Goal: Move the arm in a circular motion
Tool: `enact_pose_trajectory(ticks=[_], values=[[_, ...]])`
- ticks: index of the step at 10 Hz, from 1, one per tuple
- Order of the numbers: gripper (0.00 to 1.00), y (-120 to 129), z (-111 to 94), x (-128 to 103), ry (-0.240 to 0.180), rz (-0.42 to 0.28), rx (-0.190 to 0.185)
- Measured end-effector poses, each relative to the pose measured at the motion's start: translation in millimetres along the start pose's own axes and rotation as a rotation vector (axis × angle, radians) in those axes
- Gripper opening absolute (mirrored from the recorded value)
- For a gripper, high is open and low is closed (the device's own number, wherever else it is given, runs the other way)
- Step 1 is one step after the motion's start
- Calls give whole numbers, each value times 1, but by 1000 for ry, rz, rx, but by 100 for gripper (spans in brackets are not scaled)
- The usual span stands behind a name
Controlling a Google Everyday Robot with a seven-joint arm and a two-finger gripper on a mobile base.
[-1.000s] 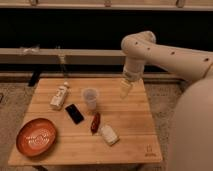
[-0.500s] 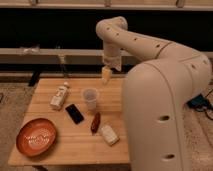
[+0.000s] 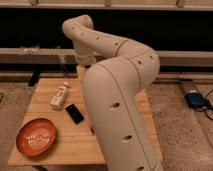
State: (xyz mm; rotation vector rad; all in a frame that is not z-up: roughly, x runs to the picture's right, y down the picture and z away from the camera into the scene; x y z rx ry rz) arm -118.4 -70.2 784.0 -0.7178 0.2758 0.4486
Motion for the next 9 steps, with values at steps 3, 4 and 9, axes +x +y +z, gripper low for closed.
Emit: enact_pose_trajectory(ticks=[3, 4, 9], values=[[80, 45, 7, -41, 15, -61, 10], [80, 54, 9, -48, 17, -82, 13], [80, 138, 38, -31, 33, -261, 16]])
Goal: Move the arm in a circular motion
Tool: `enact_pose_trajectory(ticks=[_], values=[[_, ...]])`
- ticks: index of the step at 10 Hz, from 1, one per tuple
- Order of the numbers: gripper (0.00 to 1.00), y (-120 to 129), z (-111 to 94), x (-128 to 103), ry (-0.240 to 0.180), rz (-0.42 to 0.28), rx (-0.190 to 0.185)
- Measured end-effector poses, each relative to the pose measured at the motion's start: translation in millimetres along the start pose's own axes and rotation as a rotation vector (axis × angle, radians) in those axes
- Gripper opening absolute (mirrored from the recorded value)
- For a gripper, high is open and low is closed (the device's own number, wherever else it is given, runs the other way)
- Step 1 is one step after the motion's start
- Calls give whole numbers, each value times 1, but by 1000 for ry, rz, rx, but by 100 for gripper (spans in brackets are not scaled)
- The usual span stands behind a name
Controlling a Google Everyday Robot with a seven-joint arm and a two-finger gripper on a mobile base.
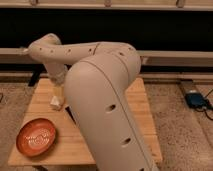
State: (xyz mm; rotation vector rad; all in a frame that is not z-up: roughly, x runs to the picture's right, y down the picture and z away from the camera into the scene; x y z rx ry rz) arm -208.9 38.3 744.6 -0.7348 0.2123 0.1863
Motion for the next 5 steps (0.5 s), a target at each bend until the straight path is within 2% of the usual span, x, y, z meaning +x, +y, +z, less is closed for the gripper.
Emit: enact_pose_trajectory(ticks=[2, 3, 5], values=[[80, 52, 15, 3, 9, -85, 4], [80, 70, 19, 7, 12, -114, 6], [80, 131, 35, 20, 18, -215, 6]])
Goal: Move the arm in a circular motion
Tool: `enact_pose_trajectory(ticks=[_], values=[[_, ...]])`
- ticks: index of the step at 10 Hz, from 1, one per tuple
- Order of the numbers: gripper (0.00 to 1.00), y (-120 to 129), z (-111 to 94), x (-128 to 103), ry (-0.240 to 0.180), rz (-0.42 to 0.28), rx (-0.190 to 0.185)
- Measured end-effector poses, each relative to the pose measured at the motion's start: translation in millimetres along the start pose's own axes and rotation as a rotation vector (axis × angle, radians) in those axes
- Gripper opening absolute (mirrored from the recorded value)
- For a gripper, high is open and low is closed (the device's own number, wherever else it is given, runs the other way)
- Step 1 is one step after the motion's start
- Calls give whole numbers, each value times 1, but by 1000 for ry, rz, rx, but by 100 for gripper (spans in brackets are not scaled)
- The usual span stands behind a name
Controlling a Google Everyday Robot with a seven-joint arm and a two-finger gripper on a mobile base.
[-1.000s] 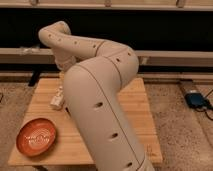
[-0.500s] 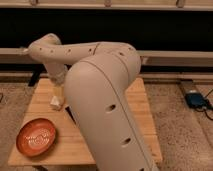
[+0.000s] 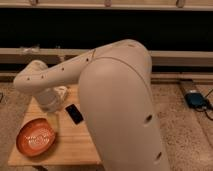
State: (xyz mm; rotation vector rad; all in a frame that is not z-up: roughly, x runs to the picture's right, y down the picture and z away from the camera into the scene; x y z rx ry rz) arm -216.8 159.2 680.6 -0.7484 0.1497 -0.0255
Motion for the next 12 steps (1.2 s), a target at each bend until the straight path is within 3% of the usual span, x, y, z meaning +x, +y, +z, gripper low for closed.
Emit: enact_pose_trajectory(ticks=[3, 6, 8, 9, 12], values=[[80, 77, 26, 43, 1, -82, -13], [80, 111, 45, 106, -27, -48, -36], [80, 111, 50, 149, -54, 10, -40], [80, 95, 50, 177, -78, 65, -40], [80, 37, 44, 231, -124, 195, -33]])
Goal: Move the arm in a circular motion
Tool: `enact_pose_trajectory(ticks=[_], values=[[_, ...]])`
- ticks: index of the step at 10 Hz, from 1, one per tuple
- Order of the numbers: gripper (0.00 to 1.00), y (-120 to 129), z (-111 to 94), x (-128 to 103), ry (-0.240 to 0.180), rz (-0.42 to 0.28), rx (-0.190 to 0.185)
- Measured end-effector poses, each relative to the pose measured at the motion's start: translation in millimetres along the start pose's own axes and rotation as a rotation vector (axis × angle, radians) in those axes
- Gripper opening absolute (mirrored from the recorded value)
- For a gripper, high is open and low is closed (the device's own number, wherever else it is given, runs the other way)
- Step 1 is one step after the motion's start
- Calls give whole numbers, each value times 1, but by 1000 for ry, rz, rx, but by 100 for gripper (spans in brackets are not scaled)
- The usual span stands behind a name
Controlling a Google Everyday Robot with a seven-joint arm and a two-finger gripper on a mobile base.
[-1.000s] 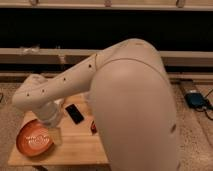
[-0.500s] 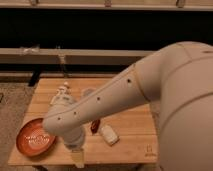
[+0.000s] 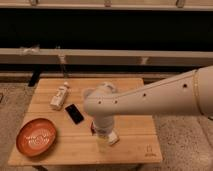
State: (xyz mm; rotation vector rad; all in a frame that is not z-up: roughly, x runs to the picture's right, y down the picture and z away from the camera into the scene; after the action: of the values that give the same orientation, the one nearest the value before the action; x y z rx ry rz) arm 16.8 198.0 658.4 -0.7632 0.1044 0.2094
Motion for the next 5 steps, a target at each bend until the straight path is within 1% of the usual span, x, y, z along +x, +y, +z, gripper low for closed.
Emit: enact_pose_trajectory(ticks=[2, 3, 4, 5], values=[[80, -41, -11, 21, -22, 73, 7], [80, -69, -20, 31, -35, 115, 11], [80, -88, -25, 36, -44, 139, 16], [80, -112, -33, 43, -54, 170, 21]])
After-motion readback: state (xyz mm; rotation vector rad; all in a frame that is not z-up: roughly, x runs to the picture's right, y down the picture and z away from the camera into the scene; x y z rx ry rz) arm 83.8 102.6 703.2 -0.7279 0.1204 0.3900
